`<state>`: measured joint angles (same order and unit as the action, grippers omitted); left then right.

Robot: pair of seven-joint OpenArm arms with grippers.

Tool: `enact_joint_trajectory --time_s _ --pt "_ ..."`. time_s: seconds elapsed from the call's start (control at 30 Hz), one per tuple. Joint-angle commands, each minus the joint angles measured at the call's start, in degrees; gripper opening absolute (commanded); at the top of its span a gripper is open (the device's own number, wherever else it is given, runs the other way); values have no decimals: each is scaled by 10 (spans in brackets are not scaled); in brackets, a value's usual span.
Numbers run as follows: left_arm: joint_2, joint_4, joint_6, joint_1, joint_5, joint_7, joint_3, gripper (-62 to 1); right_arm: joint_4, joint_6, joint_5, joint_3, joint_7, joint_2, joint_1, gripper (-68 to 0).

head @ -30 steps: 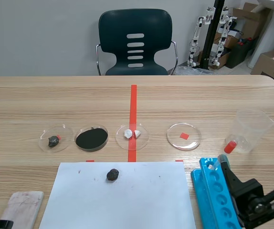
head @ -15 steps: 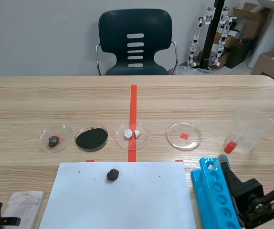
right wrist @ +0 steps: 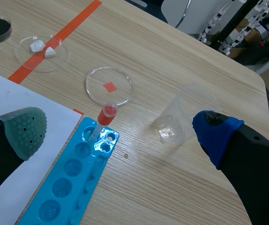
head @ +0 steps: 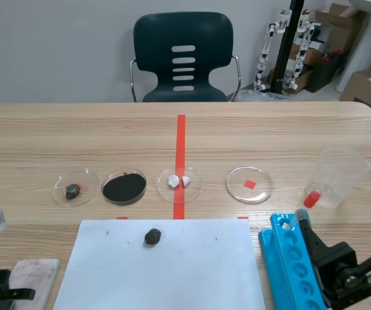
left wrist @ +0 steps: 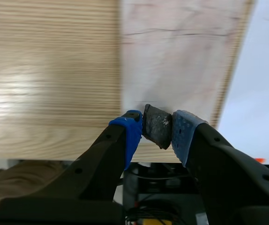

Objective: Rub the mineral on the streak plate below the first streak

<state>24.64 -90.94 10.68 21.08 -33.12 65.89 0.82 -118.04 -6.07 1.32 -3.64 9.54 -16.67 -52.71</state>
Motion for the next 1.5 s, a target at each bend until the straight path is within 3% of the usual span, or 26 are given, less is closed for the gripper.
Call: enact_joint_trajectory --time_s 0.0,0.23,0.57,0.83,0.97,1.23,1.47 --pt "-11 -1 1 -2 -14 0 -7 -498 -10 2 4 -2 6 0 7 4" --pt "-11 -1 -25 -2 -53 -3 -8 -498 -10 2 4 -2 6 0 7 4" --pt "-11 -1 -21 -1 -46 -3 -8 -498 -10 2 4 -2 6 0 7 4" --pt "-11 -1 33 -1 66 35 -8 -498 -10 2 4 -2 6 0 7 4" --pt "-11 -1 49 -1 105 47 -8 -498 -10 2 4 -2 6 0 7 4" --pt "-11 -1 49 0 102 47 -8 -498 -10 2 4 -2 6 0 7 4" --pt "-11 -1 31 0 32 39 -8 -498 -10 2 4 -2 6 0 7 4"
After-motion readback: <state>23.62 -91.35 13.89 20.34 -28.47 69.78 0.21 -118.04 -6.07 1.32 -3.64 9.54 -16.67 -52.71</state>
